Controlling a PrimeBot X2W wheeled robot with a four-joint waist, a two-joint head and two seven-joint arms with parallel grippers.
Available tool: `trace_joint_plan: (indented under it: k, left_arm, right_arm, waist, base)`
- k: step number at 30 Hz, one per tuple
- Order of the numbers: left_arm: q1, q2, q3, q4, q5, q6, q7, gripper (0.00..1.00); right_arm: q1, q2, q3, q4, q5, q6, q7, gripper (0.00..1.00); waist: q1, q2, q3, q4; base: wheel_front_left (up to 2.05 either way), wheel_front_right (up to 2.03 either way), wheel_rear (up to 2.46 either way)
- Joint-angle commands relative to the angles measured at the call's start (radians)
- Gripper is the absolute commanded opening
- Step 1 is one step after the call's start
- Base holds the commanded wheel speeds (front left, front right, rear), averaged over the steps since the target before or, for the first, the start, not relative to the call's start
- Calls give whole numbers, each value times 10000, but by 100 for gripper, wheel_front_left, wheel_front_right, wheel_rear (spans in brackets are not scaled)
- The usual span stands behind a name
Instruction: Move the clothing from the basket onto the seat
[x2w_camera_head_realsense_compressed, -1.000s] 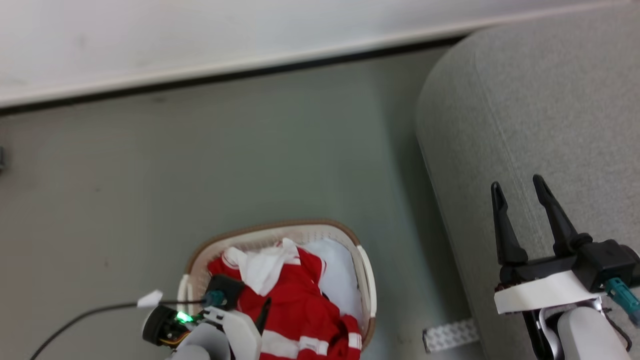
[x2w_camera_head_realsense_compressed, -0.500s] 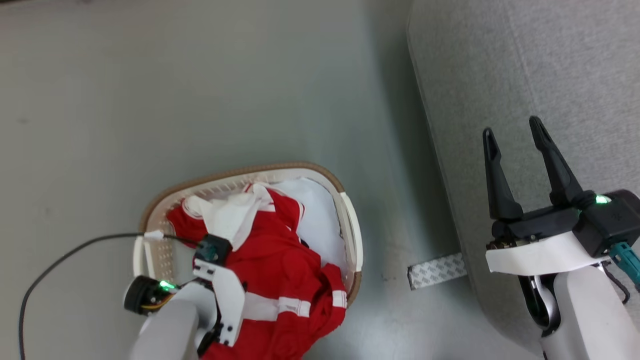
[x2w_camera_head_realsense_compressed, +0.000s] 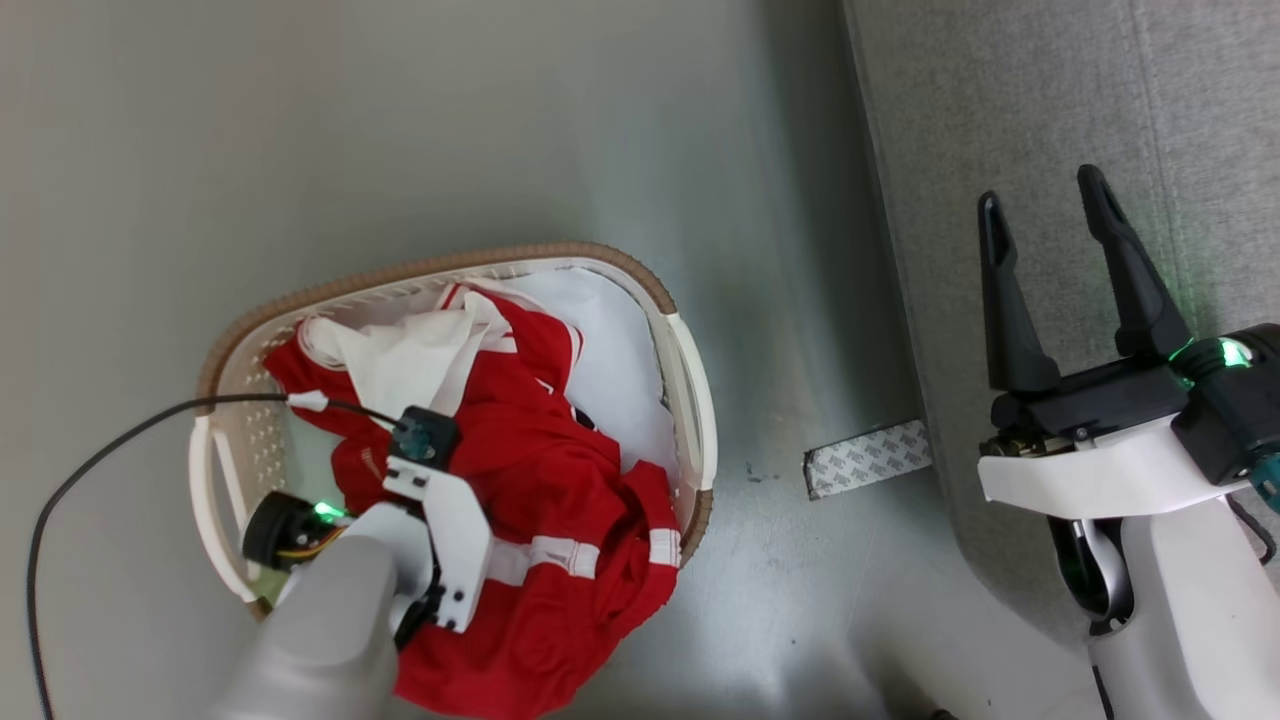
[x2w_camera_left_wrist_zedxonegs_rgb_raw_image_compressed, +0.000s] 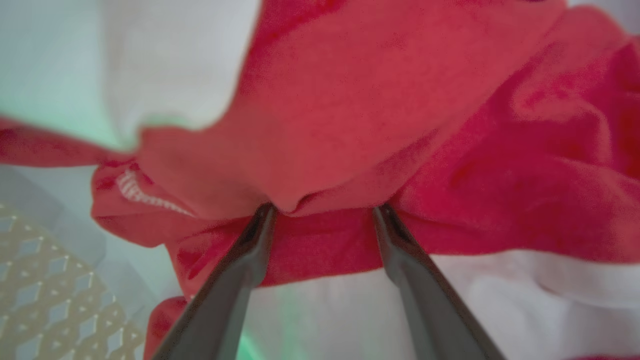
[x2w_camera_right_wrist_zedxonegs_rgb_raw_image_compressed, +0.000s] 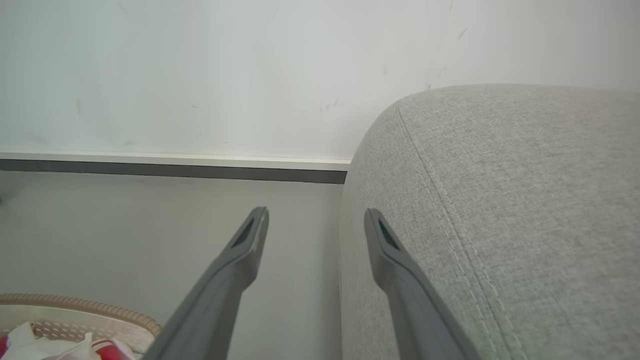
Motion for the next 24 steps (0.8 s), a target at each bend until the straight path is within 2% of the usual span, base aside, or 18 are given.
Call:
trace_joint_plan:
  k: [1,6,12,24]
  left_arm:
    - [-166,-35,-65,110,-41,-22,-168,0]
    - [-209,-286,-5,292,-524,-51,-820,0]
    - [231,-543,90,111,-1567,-82,-1841,0]
    - [1846,-580,-1195,-1668,-3923,-81,-2620,0]
  right_arm:
    - [-174,-1,-81,-17,-83,-21,4,100]
    - [-35,-3,-288,159,-213,-21,4,100]
    - [320,-6,-372,434,-314,-21,4,100]
    - [1611,-99,-621,1088,-435,-21,4,100]
  waist:
    - [-1,0,103,12]
    - [-1,0,-264,268]
    - [-1,0,-1553,718]
    - [-1,0,-4496,1596]
  base:
    - [0,0,0]
    - [0,0,0]
    - [0,0,0]
    - [0,0,0]
